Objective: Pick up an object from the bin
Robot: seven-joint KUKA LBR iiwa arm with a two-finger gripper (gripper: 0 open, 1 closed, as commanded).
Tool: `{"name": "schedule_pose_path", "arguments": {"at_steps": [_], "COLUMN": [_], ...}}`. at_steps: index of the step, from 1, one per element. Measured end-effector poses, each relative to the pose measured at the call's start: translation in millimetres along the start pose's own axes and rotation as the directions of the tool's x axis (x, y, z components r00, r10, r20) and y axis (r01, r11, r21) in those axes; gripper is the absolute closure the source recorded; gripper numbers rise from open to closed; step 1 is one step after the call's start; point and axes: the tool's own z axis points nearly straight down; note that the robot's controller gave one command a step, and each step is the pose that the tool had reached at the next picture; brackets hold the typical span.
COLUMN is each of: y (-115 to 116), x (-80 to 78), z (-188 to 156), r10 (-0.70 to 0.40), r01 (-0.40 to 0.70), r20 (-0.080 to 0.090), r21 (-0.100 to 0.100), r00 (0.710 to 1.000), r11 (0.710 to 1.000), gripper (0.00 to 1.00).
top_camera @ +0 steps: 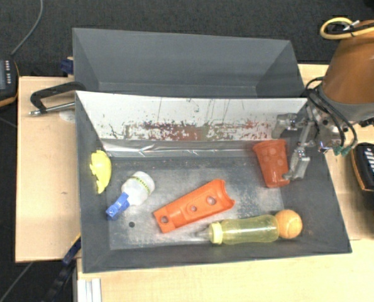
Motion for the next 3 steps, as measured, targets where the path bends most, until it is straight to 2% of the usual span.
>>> {"name": "schedule_pose_path", "arguments": {"at_steps": [1,2,3], "y": [0.5,11.3,22.9], "x": [-1.6,24.5,22.0], "z": [-5.0,59.3,121.8], "r10": [-0.002,0.033,0.111], "r01": [0.002,-0.033,-0.111], "r20": [0.009,0.010,0.011], "r21": [0.001,0.001,-0.001], "r00": [1.000,0.999,0.994], "r11": [1.000,0.999,0.994], "gripper": [0.00,0.00,0.00]}}
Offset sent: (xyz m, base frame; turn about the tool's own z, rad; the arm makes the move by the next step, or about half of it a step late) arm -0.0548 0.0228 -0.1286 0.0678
